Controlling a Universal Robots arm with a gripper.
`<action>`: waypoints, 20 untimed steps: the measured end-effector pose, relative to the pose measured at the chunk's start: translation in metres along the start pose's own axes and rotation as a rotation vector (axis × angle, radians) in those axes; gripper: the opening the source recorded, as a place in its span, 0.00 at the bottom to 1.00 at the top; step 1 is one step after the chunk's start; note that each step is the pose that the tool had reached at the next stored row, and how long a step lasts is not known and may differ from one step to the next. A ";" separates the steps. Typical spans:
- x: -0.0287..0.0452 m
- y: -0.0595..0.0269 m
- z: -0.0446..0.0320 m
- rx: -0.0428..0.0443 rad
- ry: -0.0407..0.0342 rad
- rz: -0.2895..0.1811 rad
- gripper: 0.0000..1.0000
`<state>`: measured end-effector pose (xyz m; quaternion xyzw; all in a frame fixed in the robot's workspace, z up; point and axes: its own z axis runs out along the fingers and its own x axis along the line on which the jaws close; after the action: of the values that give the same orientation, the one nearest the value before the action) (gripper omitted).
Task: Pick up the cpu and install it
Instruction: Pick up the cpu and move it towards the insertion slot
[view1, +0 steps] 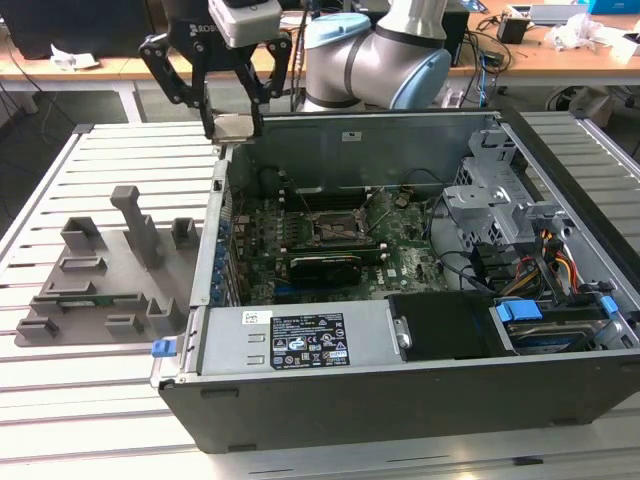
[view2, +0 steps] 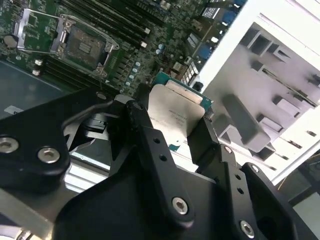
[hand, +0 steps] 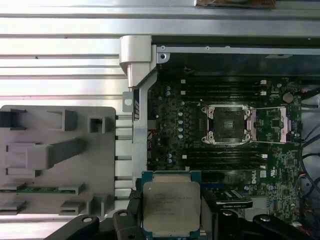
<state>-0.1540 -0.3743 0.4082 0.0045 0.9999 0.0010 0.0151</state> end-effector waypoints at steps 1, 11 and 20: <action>-0.0068 0.0001 0.0002 0.0001 0.0002 0.000 0.55; -0.0482 0.0005 0.0014 0.0001 0.0010 0.000 0.55; -0.0841 0.0008 0.0026 0.0000 0.0012 0.000 0.55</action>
<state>-0.0699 -0.3742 0.4081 0.0046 0.9999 0.0010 0.0145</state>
